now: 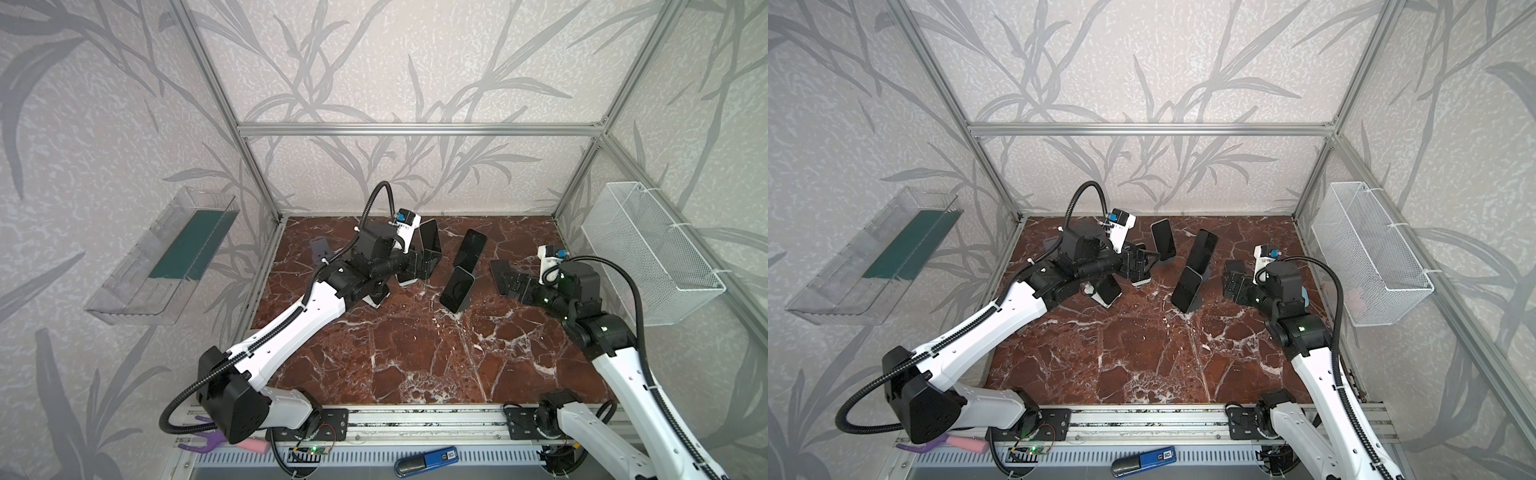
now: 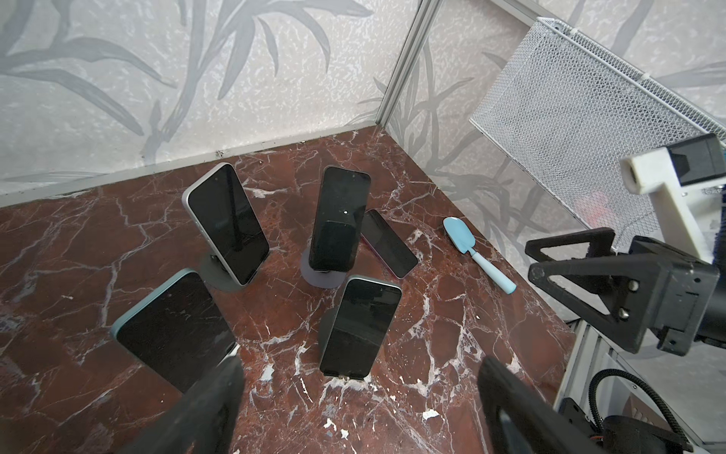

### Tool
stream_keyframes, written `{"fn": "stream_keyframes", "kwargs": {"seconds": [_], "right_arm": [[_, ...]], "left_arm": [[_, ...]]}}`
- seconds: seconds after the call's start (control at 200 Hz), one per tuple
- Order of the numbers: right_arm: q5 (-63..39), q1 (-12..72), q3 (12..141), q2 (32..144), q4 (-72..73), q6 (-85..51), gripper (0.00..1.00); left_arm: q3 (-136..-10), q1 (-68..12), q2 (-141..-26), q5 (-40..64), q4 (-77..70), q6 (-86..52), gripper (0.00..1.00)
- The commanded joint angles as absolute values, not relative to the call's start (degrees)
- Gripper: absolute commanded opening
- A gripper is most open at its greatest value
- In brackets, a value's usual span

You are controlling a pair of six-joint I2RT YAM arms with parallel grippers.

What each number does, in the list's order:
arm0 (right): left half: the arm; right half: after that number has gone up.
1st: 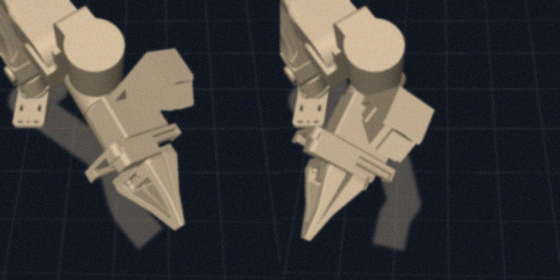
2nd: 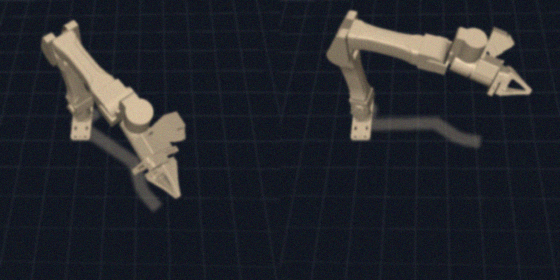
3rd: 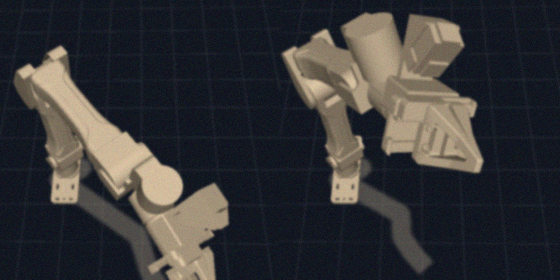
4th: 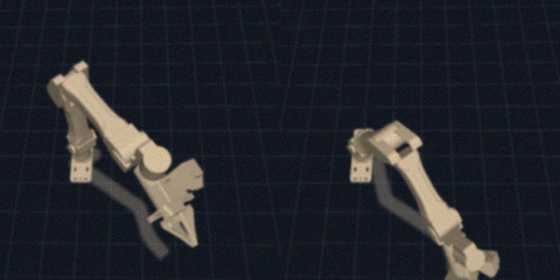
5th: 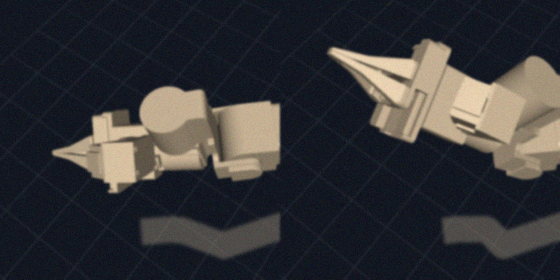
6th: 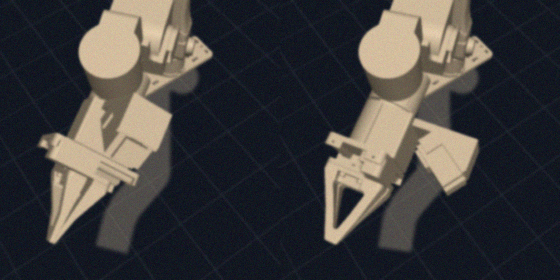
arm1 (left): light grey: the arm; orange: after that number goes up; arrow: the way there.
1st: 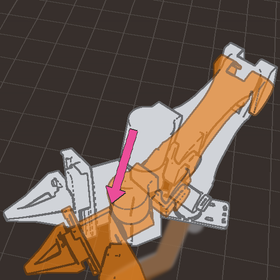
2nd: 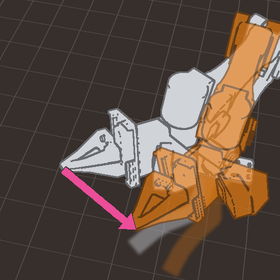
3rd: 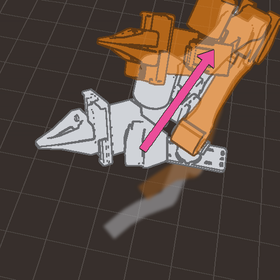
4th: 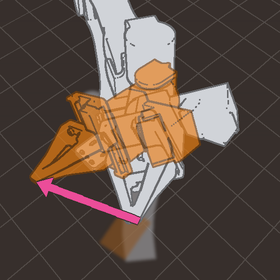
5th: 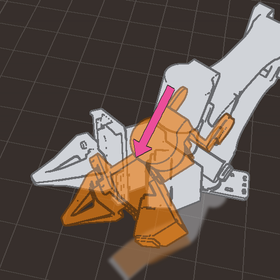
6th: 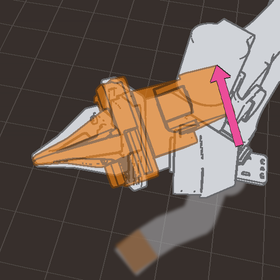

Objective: Remove the phone from the phone stand

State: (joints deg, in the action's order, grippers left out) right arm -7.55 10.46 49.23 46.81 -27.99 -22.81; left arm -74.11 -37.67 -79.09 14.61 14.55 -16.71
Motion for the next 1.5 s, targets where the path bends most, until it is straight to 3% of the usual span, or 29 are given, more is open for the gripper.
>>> {"fn": "stream_keyframes", "kwargs": {"seconds": [0.0, 0.155, 0.285, 0.435, 0.73, 0.98, 1.495], "right_arm": [[-8.07, 10.50, 47.92, 45.29, -29.03, -21.98, 0.91], [-6.67, 10.46, 47.36, 44.66, -30.11, -20.69, 0.92], [-6.24, 10.46, 48.95, 44.51, -30.66, -20.89, 1.00], [-7.95, 10.37, 52.39, 47.92, -29.03, -20.93, 0.99], [-11.64, 10.24, 52.51, 53.69, -21.87, -22.00, 0.99], [-10.80, 9.57, 48.03, 49.87, -18.65, -21.63, 0.99], [-11.16, 7.91, 44.82, 44.69, -17.28, -22.54, 0.99]], "left_arm": [[-75.88, -37.84, -81.23, 15.03, 15.39, -18.85, 0.93], [-75.19, -37.85, -85.34, 20.28, 12.89, -22.48, 0.93], [-76.81, -38.16, -90.43, 23.19, 15.18, -22.07, 0.93], [-79.13, -40.05, -95.21, 25.62, 18.28, -19.99, 0.95], [-78.02, -46.52, -99.98, 17.31, 19.69, -11.08, 0.97], [-78.84, -47.30, -103.16, 11.14, 18.46, -9.54, 0.95], [-76.71, -47.58, -105.85, 14.35, 7.25, -9.90, 0.98]]}}
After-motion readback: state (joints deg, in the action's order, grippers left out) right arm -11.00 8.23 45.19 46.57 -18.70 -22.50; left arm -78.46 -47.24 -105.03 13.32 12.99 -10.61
